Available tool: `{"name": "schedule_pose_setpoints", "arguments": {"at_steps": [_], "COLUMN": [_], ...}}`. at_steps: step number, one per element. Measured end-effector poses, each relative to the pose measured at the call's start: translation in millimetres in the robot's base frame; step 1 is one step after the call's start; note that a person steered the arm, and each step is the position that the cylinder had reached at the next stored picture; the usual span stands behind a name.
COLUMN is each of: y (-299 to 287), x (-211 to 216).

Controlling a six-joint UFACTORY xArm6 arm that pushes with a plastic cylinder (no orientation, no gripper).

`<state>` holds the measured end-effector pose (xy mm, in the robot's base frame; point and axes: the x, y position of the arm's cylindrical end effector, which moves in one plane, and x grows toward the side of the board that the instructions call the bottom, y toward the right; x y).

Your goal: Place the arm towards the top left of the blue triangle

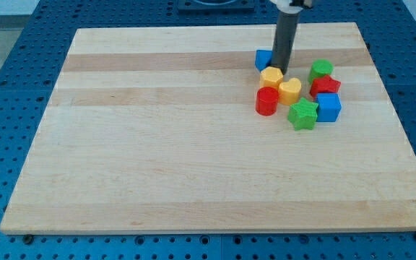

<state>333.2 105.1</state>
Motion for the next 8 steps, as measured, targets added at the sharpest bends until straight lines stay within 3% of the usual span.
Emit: {"name": "schedule_pose_setpoints", "arguments": {"at_steps": [2, 3, 5, 6, 8], "y": [-12.9, 19.3, 24.0, -26.2, -64.2], "x": [1.3, -4.9, -112.4, -118.5, -42.8]}}
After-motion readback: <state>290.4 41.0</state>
